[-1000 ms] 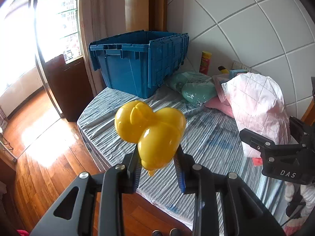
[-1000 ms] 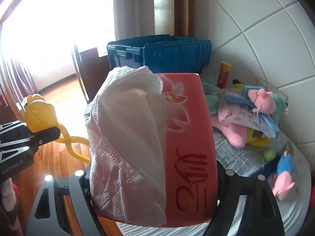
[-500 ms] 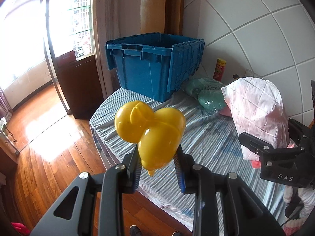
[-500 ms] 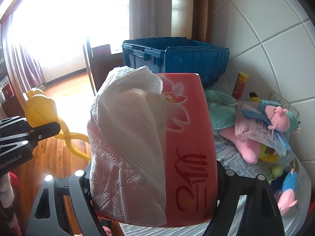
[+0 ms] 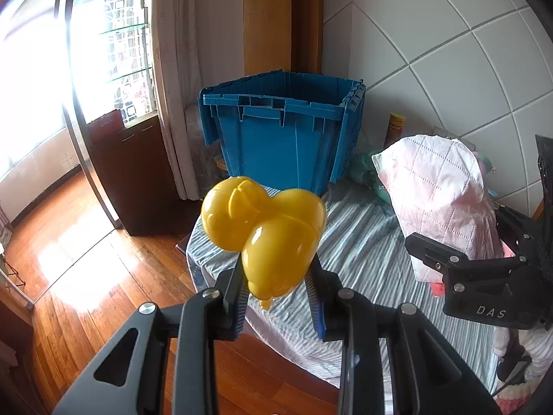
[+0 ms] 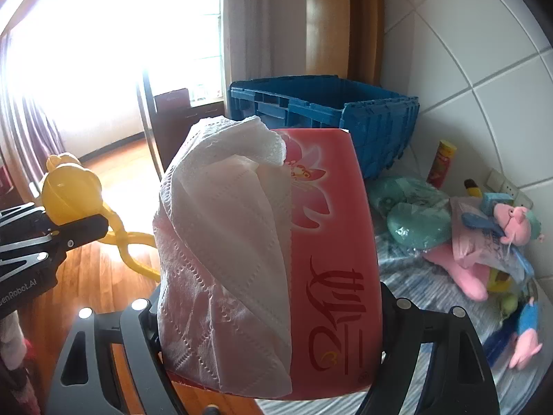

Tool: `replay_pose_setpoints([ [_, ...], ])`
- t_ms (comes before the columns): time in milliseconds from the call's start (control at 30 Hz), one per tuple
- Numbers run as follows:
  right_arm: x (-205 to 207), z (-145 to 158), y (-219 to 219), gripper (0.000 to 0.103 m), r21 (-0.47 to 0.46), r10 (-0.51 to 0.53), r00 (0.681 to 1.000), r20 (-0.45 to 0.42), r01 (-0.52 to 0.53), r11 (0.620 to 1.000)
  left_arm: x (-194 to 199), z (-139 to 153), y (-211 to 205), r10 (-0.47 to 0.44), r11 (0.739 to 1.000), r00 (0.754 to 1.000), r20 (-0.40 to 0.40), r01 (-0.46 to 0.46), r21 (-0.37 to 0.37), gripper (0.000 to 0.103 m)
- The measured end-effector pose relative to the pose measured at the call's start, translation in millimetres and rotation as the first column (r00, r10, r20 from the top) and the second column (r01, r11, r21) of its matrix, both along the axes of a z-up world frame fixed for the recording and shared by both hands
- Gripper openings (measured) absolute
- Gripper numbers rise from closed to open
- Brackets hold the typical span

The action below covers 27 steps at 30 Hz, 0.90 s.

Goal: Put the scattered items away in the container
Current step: 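Carry the yellow clip and tissue pack with both tools toward the blue crate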

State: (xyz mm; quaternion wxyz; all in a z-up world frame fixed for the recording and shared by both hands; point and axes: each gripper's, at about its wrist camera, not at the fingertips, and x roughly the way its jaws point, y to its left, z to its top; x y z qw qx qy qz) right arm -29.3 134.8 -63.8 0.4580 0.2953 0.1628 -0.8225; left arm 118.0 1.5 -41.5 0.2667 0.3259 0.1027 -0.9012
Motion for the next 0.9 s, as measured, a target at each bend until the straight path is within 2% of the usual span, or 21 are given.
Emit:
replay_pose_setpoints([
  [200, 9.8, 0.6, -37.9, 0.085, 0.017, -0.014, 1.000, 0.002, 0.014, 1.000, 1.2, 0.0, -31.9, -0.035, 0.999, 0.999, -0.011, 0.035, 0.021, 0.029],
  [467, -4.8, -6.0, -80.6, 0.085, 0.036, -0.020, 1.000, 0.011, 0.020, 0.999, -18.7, -7.6, -71.1, -0.038, 0.999, 0.999, 0.003, 0.037, 0.034, 0.029],
  [900, -65.3, -5.5, -126.8, 0.085, 0.018, -0.012, 1.000, 0.003, 0.011, 1.000, -96.6, -3.4, -122.2, -0.047, 0.999, 0.999, -0.001, 0.047, 0.011, 0.029],
])
